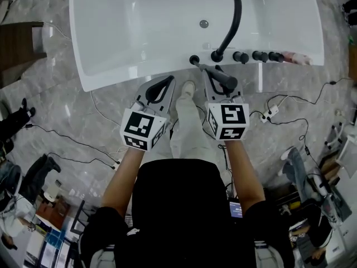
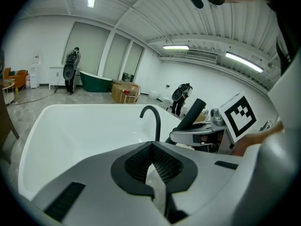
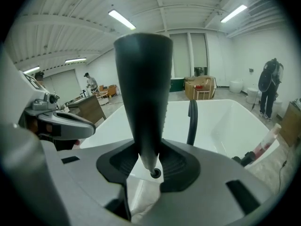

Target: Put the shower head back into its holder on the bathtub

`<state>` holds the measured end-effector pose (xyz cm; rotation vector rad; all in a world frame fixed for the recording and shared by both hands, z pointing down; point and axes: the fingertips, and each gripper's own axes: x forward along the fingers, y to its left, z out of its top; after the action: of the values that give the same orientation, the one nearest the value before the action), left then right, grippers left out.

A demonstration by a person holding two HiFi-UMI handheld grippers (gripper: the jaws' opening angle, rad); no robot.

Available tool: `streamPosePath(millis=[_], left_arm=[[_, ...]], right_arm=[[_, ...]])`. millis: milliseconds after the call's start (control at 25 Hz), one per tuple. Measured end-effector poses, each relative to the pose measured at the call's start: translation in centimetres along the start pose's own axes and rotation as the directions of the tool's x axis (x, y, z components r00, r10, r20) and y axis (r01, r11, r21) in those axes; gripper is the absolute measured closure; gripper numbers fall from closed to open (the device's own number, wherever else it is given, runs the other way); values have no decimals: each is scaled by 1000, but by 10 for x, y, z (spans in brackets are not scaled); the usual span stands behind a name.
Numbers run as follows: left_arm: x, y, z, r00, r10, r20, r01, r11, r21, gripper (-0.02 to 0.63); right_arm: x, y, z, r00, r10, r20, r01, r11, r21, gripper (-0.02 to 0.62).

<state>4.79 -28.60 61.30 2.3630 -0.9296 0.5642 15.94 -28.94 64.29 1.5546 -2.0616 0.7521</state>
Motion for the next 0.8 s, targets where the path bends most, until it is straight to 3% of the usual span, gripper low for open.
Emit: streamPosePath(millis=[320,800], left_arm=[[10,21,-20,999,16,-36,-17,1000,-26,592],[24,38,-59,994,30,-103,-38,996,-81,592]], right_arm=[[44,6,-38,996,0,-88,-7,997,-73,457],[103,3,-78,985,-1,-172,-15,996,-93,457]])
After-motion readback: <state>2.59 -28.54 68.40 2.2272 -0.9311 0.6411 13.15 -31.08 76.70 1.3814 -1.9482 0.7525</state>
